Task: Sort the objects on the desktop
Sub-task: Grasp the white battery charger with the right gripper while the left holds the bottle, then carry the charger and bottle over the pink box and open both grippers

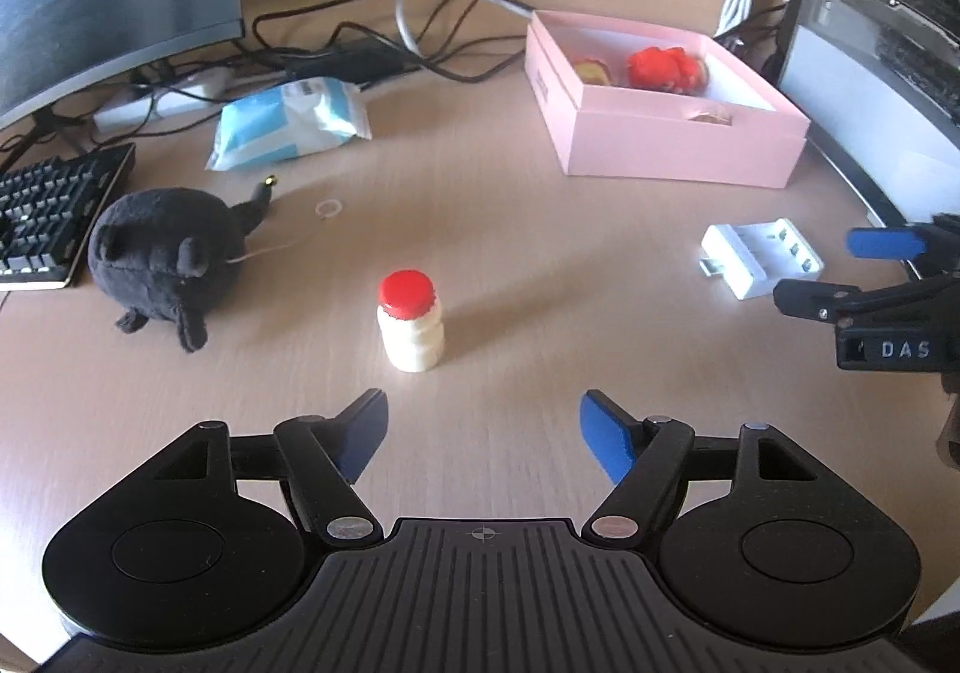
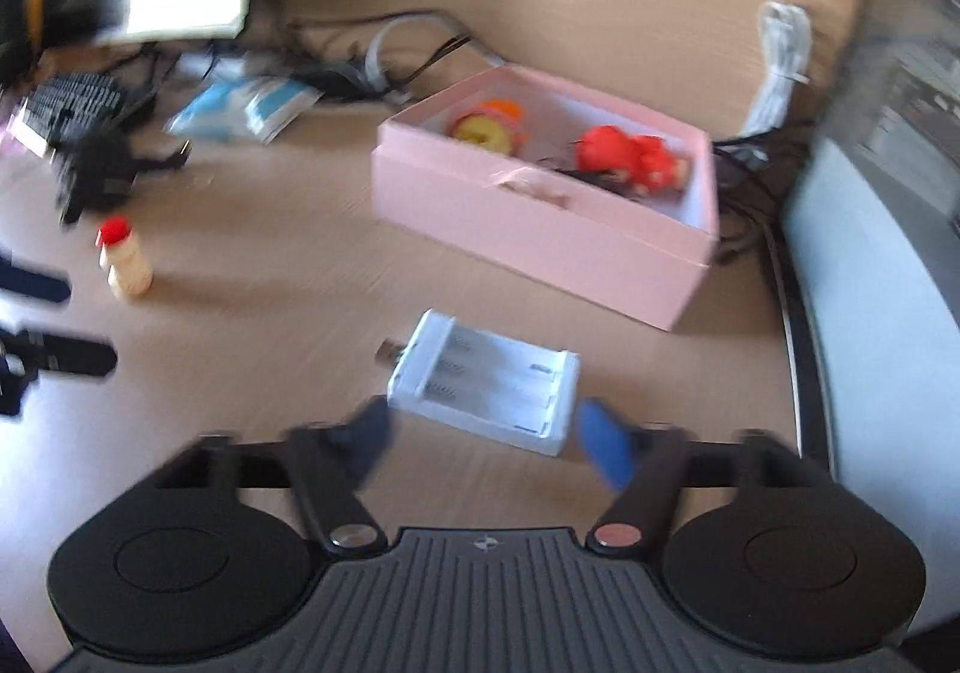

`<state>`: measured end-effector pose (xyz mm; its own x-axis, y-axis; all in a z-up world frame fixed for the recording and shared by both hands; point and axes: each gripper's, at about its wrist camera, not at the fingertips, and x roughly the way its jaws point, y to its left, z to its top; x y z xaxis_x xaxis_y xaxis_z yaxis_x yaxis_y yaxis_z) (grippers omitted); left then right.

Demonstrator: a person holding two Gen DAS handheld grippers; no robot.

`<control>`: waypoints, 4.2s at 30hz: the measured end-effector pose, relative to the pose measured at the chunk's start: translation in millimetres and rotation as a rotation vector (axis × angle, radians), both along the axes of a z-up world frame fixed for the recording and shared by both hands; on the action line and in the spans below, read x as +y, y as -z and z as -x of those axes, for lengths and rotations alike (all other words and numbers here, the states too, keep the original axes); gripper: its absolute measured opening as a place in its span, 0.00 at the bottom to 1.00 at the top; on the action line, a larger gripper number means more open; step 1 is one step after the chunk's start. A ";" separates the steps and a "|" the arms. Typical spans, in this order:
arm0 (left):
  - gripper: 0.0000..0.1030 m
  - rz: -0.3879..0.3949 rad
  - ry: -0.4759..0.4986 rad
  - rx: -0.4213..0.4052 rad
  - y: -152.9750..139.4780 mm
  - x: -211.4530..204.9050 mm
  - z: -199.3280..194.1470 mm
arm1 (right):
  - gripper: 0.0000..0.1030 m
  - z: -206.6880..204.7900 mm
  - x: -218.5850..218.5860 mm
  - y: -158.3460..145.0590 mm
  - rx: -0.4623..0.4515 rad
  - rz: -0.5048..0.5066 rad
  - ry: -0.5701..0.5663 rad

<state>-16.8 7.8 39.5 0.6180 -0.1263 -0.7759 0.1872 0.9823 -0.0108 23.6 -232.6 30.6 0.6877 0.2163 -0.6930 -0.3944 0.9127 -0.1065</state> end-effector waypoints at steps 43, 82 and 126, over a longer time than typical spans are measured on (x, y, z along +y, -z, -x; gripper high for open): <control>0.54 0.012 0.163 -0.006 10.4 -10.6 -13.6 | 1.00 13.0 19.3 29.6 0.081 -0.095 0.041; 0.28 -0.054 0.127 -0.016 5.0 -25.2 -0.4 | 0.88 44.2 -4.8 -34.2 0.017 -0.077 -0.096; 0.94 0.066 0.155 -0.046 -12.6 62.2 -74.4 | 0.98 -127.5 56.1 -122.6 -0.274 -0.077 0.240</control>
